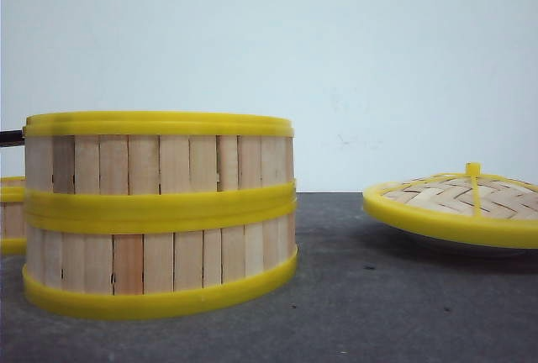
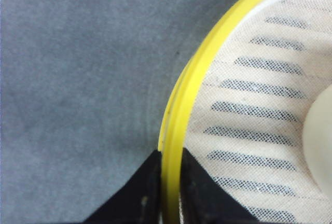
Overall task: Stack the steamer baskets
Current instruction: 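Grasp the rim of the single-bun basket with the left gripper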
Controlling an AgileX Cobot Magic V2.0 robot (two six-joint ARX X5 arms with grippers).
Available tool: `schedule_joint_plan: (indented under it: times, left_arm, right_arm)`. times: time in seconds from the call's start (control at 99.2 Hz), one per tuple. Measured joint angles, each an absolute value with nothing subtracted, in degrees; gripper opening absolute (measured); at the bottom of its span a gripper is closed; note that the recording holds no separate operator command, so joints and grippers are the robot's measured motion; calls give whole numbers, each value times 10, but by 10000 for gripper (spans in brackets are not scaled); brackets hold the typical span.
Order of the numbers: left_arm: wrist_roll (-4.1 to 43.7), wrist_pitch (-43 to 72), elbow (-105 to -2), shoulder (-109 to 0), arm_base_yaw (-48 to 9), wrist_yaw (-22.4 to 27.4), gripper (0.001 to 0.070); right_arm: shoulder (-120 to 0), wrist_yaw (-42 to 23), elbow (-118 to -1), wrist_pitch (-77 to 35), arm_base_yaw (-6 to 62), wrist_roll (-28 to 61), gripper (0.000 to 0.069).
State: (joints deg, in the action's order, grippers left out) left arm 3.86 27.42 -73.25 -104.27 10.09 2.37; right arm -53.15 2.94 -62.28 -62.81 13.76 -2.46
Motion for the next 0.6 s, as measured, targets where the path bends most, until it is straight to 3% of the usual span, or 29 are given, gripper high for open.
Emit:
schedule_joint_plan:
  times: [0.252,0.605]
  left_arm:
    - [29,322,-780,-1046,112,28,25]
    - [-18,468,-980,-1046,117,21,25]
  right_arm:
    - [-510,29,-620,-630,138,-28,331]
    - [-508,30,-620,-630,138,-28,331]
